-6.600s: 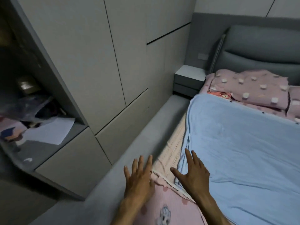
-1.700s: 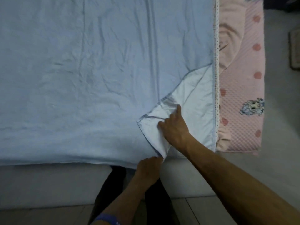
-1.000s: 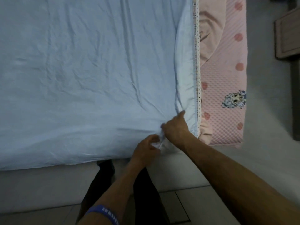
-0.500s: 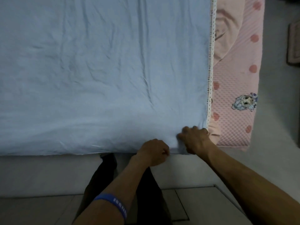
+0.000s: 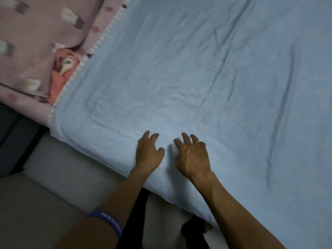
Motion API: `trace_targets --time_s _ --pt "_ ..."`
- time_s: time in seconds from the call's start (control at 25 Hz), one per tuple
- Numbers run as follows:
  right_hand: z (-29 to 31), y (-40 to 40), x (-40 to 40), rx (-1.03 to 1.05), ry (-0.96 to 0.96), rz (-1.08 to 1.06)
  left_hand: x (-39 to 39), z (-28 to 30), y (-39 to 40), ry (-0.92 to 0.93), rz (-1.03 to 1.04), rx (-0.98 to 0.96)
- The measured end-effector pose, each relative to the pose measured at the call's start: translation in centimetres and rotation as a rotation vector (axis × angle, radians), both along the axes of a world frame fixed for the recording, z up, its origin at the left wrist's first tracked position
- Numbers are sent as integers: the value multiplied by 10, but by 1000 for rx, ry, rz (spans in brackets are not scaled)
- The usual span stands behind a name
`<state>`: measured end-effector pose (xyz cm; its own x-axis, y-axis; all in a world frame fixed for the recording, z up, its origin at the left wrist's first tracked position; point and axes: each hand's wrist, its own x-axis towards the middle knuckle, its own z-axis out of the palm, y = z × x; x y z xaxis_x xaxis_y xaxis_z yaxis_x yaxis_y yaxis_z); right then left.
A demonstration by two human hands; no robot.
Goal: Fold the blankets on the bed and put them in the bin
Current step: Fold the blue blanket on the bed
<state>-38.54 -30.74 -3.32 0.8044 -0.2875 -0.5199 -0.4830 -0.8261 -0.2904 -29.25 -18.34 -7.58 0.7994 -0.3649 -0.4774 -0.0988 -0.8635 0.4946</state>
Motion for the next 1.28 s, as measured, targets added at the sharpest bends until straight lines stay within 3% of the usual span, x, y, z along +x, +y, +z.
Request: trace_targets --time_s 0.08,0.32,0.44,0.64,0.76,0.88,1.0,1.08,1.2,1.28 --pt "1 8 25 30 -9 -60 19 -2 1 33 -105 71" --pt "-18 113 207 246 -30 -76 202 -33 169 -37 -181 340" --pt "-37 140 258 213 20 -2 253 -41 207 -177 38 183" --pt "-52 169 301 230 4 -14 287 -51 213 -173 437 92" --pt "-56 169 302 218 -7 -23 296 -56 222 -150 475 163" --pt "-59 166 301 200 -28 -40 297 -49 234 -172 365 128" --pt "-56 168 308 260 -83 -136 273 -33 239 -429 102 25" --pt "-45 169 313 344 -131 -275 245 -23 234 -504 37 -33" --pt "-30 157 311 548 -222 -709 189 -15 209 -473 -90 -90" --pt "-29 134 298 519 -284 -957 140 -11 187 -460 -208 -135"
